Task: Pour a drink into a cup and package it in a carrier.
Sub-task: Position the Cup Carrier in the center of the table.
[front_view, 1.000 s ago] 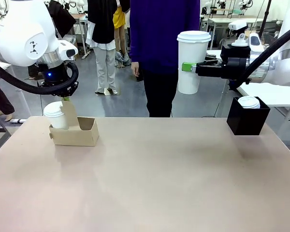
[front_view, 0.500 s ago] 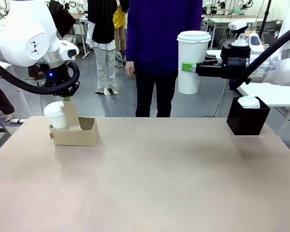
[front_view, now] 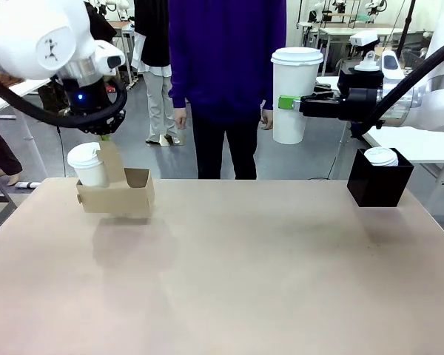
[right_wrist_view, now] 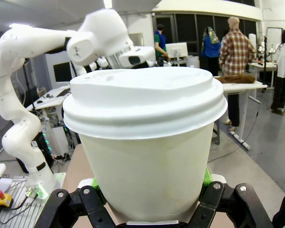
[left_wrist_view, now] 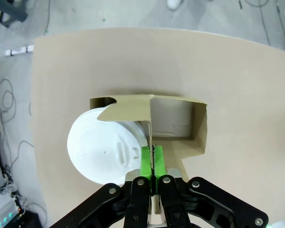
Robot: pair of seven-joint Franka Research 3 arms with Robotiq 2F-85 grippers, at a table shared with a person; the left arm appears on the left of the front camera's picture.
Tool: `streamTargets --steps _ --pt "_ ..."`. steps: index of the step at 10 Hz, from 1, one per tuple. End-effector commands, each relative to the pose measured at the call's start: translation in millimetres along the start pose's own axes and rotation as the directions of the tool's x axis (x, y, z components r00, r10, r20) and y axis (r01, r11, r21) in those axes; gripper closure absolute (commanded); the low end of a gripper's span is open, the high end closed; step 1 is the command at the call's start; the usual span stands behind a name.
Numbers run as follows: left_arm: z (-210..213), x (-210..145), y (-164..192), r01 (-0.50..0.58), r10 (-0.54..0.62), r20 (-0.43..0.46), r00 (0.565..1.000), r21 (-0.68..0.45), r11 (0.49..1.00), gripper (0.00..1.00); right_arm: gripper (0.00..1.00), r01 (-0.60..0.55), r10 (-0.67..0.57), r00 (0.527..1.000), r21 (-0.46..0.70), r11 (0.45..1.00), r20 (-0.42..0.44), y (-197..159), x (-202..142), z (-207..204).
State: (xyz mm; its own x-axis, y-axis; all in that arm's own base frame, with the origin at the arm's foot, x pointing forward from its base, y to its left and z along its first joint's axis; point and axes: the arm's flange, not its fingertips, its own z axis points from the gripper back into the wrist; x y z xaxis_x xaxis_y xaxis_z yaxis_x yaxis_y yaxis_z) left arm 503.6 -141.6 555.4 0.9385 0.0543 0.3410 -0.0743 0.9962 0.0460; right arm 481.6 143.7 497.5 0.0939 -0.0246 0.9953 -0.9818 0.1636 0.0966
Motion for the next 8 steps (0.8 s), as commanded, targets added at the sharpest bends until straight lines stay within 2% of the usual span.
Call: streamTargets --steps 1,5,8 --pt "34 -13 -30 -0.006 0.007 -0.015 1.0 0.026 1.0 0.98 0.19 -0.01 0.01 1.0 -0.005 1.0 -0.001 1 4 -1" --pt "85 -69 -88 -0.066 0.065 -0.043 0.997 -0.017 0.998 0.98 0.19 -0.01 0.01 1.0 -0.005 1.0 -0.001 1 4 -1" --pt "94 -113 -126 -0.1 0.096 -0.064 0.993 -0.062 0.993 0.98 0.19 -0.01 0.01 1.0 -0.005 1.0 -0.001 1 4 -1"
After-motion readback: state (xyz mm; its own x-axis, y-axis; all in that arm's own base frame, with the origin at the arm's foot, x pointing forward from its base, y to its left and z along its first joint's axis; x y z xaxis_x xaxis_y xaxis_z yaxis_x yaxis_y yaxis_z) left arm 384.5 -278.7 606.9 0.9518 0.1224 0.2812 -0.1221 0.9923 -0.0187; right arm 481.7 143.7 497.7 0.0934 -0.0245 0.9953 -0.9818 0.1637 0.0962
